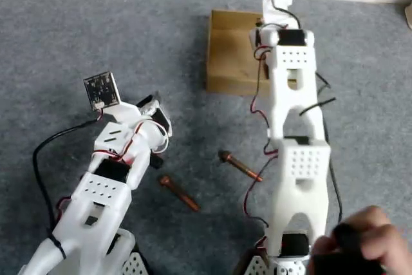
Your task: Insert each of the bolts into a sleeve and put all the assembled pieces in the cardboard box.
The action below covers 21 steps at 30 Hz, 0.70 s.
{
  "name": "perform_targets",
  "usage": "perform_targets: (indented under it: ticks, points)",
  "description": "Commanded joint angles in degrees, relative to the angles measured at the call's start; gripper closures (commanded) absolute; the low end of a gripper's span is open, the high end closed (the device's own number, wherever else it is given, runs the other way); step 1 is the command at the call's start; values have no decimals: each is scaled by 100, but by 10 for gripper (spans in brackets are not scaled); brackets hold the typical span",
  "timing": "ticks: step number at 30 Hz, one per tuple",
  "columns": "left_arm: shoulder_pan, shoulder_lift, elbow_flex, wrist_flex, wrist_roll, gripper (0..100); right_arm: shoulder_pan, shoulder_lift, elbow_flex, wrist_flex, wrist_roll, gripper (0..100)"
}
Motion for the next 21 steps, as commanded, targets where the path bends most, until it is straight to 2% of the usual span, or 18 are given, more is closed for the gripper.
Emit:
perform_targets:
  ticks: [1, 6, 11, 13, 18, 21]
  points:
    - [127, -127, -215, -114, 26, 994, 40, 1147, -2062, 198, 44, 995]
    - [119, -127, -224, -114, 26, 994, -75, 1956, -3424, 778, 44, 995]
    - [171, -127, -215, -114, 18, 994, -215, 2149, -4031, 1473, 53, 986]
    - [207, -127, -215, -114, 9, 994, -259, 2149, -4066, 1684, 53, 936]
    - [171, -127, -215, -114, 9, 994, -251, 2149, -4145, 2149, 53, 690]
    - [207, -127, -215, -114, 0, 994, -233, 2149, -4286, 2422, 53, 642]
